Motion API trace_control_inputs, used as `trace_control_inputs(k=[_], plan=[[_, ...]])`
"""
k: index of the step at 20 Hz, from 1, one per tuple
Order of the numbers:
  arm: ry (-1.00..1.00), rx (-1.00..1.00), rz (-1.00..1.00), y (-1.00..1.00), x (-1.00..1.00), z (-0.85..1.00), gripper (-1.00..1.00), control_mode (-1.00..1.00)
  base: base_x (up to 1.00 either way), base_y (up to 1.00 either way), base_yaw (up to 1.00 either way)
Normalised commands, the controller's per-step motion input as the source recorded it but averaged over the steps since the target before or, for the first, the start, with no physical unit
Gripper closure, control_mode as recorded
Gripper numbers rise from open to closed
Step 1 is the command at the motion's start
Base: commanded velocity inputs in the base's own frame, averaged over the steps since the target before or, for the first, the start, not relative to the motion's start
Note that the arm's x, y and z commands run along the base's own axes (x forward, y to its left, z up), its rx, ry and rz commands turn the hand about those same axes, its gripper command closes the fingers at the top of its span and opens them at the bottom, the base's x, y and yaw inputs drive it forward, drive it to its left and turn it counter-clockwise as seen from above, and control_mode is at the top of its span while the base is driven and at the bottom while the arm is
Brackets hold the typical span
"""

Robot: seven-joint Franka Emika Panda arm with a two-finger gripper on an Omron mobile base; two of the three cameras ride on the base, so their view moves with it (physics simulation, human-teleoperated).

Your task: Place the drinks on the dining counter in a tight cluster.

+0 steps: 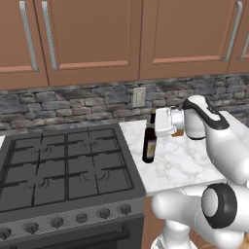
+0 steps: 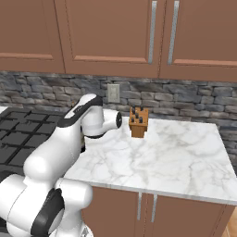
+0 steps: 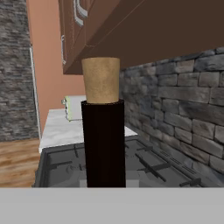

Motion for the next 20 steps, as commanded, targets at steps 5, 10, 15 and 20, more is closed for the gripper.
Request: trace_control_inputs(k=[5,10,15,20], plan=[[0.0,0.0,0.0,0.0,0.0,0.0,1.0,-1.0,0.0,0.0,0.0],[0.0,0.0,0.0,0.0,0.0,0.0,1.0,1.0,-0.13,0.0,0.0],[0.0,0.0,0.0,0.0,0.0,0.0,1.0,1.0,-0.58,0.08,0.07],[0.0,0.0,0.0,0.0,0.0,0.0,1.0,1.0,-0.55,0.13,0.45]])
